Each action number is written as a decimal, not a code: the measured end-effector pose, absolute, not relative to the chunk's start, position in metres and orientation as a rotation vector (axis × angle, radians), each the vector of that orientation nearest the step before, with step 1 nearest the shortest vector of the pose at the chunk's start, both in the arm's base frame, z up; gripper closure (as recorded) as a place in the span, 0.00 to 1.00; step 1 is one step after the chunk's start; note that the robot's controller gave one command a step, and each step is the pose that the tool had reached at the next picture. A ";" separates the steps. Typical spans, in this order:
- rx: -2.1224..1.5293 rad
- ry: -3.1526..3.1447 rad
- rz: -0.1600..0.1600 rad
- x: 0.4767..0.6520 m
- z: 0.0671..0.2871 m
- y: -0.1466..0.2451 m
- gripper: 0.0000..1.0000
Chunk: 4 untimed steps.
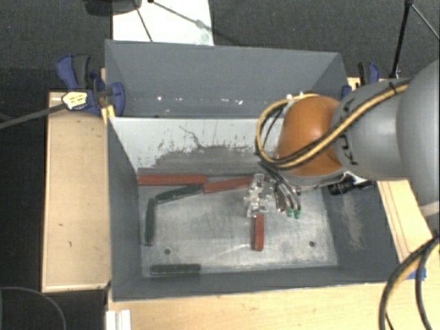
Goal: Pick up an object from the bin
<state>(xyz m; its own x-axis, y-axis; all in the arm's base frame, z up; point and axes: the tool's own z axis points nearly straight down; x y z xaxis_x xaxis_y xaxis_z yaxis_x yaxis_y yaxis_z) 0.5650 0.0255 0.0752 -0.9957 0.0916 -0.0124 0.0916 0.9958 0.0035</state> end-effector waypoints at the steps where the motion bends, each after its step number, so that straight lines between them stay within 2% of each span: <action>1: 0.146 3.128 0.003 0.564 0.074 0.025 0.00; 2: 0.148 3.128 0.003 0.564 0.074 0.025 0.00; 3: -0.175 3.129 -0.002 0.507 0.074 -0.051 1.00; 4: -0.173 3.132 0.000 0.506 0.072 -0.050 0.00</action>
Offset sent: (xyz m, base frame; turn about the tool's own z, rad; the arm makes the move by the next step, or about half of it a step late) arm 0.0000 0.0000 0.0000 0.0000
